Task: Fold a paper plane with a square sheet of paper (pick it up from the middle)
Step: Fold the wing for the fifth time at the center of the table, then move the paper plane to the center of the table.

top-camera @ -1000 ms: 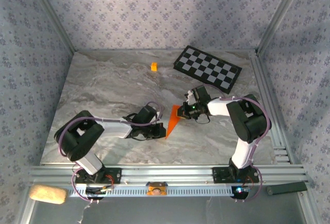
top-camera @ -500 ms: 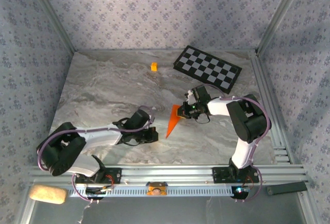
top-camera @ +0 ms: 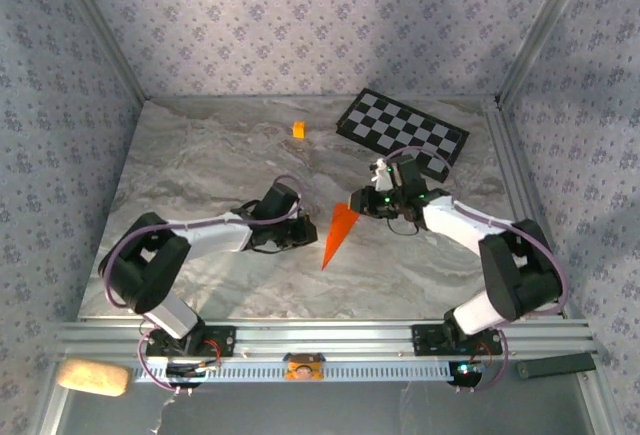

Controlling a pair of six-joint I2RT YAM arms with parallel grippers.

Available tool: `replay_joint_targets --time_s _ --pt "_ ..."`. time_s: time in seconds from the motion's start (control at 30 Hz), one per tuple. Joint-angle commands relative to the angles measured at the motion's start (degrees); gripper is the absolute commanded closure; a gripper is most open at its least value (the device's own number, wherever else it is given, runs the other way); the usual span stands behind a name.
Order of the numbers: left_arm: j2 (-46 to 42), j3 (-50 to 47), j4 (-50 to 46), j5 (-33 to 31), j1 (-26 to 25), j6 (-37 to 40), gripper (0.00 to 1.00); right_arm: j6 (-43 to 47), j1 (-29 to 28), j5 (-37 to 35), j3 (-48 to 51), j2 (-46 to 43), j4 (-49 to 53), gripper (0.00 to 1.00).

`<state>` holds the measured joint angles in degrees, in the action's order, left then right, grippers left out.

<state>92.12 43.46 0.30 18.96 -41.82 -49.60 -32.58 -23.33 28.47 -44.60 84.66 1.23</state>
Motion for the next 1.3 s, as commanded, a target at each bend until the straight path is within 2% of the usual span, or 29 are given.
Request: replay_joint_targets --time_s 0.0,0.17,0.33,0.9,1.0,1.27 --pt "3.34 2.86 1.04 3.7 0.33 1.65 0.88 -2.13 0.8 -2.57 4.55 -1.17 1.69 0.78" --pt "7.31 5.15 2.78 7.54 0.3 2.27 0.8 -2.94 0.32 -2.21 7.4 -1.26 0.25 0.78" --pt "8.67 5.14 4.62 9.02 0.17 1.97 0.77 -4.64 -0.35 -2.61 8.82 -1.19 -0.45 0.78" --pt "13.88 8.16 7.21 13.02 -0.01 2.55 0.77 -5.02 -1.87 -2.63 8.44 1.33 -1.17 0.78" --pt "14.86 8.57 8.95 14.36 -0.01 2.28 0.79 -5.3 -2.32 -2.72 8.48 1.84 -1.45 0.78" --pt "13.22 8.17 12.25 15.02 -0.28 1.6 0.97 -5.57 -2.57 -4.39 8.88 1.05 -0.77 0.78"
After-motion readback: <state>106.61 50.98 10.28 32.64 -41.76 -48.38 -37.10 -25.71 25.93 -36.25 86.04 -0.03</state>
